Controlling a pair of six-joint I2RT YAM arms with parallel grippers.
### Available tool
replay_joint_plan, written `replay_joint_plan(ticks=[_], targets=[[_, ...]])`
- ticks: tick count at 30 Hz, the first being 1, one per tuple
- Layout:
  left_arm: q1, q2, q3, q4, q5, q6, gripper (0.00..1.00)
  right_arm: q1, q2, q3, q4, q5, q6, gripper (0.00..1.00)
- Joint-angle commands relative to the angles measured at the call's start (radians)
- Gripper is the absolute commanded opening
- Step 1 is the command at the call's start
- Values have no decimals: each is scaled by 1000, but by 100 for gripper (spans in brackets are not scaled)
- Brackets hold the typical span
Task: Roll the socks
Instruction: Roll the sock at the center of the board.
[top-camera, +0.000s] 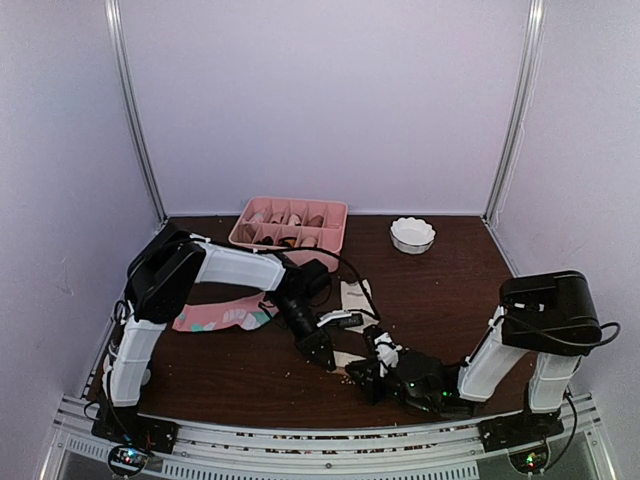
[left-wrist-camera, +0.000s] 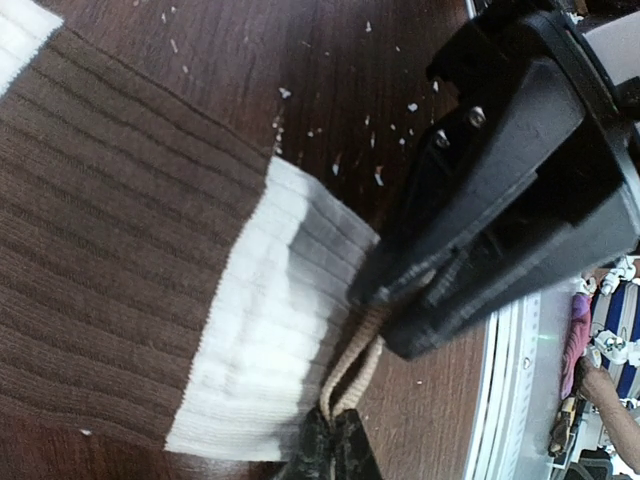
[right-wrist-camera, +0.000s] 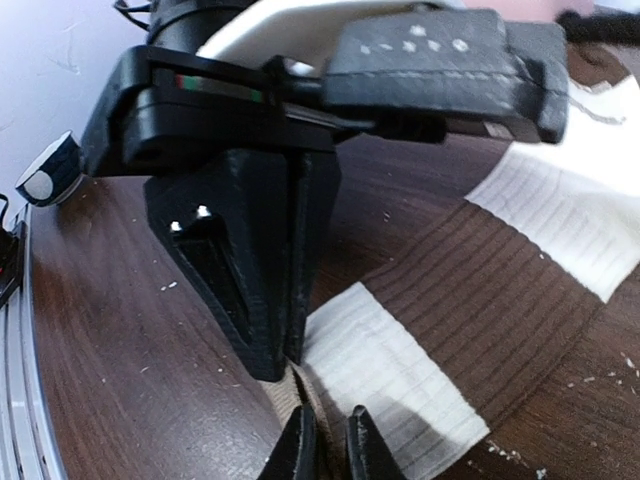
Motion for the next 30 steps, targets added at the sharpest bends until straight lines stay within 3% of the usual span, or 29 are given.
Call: replay_joint_plan(ticks=[1, 7, 11, 17, 26, 30], targets=[[1, 47, -9, -40, -116, 24, 0, 7, -10, 13, -100, 99, -11, 9], [2, 26, -19, -39, -156, 40, 2, 21, -17, 57, -189, 109, -29, 4], [6, -38, -59, -3, -211, 48, 26, 32, -6, 93, -240, 107, -38, 1], [7, -265, -215, 146, -344, 114, 51, 35, 2, 114, -278, 110, -34, 0], [-14, -436, -412, 338, -395, 294, 54, 32, 12, 136, -319, 123, -12, 0], [-76, -499, -498, 428, -393, 393, 54, 10, 19, 144, -328, 101, 4, 0]])
